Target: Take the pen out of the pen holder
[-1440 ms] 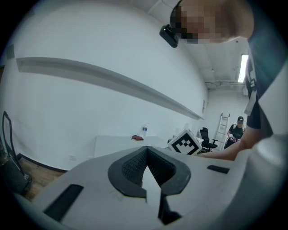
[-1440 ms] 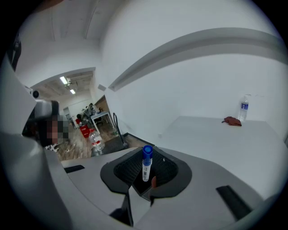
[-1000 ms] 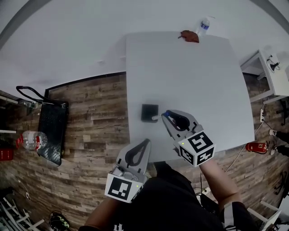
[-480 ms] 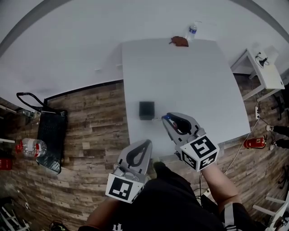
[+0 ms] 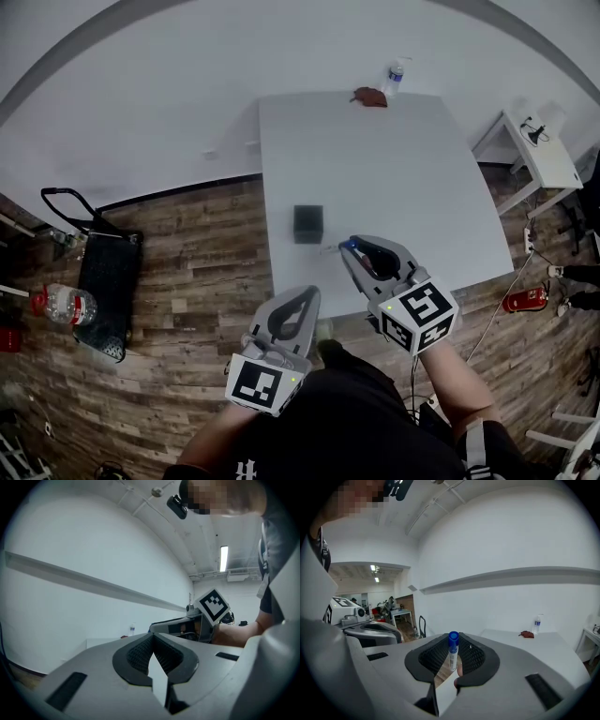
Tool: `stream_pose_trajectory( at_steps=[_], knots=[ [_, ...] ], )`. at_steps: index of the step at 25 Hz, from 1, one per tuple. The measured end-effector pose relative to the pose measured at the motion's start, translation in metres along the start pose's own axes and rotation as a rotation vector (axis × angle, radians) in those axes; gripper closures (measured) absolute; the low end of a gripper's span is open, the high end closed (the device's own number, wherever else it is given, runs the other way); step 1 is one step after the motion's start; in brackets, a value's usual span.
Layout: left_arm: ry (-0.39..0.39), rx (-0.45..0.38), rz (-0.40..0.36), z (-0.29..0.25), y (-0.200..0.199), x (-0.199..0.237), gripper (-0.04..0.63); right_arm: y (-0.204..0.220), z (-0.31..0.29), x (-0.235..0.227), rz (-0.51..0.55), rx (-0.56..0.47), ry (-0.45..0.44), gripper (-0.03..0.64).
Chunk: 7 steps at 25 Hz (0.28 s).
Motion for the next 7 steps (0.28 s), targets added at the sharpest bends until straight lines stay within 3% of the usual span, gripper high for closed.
stream_pose_trajectory(
  at_steps=[7],
  knots=[
    [0.000, -0.007, 0.000, 0.0083, -0.0055, -0.0063, 0.589, -0.0005, 0.0052, 0.0061, -0.002, 0.004, 0.006, 0.548]
  ],
)
Point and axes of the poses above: the fingertips, and each gripper's own axes: z backward along the fingers, x to its left, y out of its underside, the point moved 9 cm from there along z, backward along the fingers, and after that the axes turned 10 degrees about -z, right-handed, at the moved point
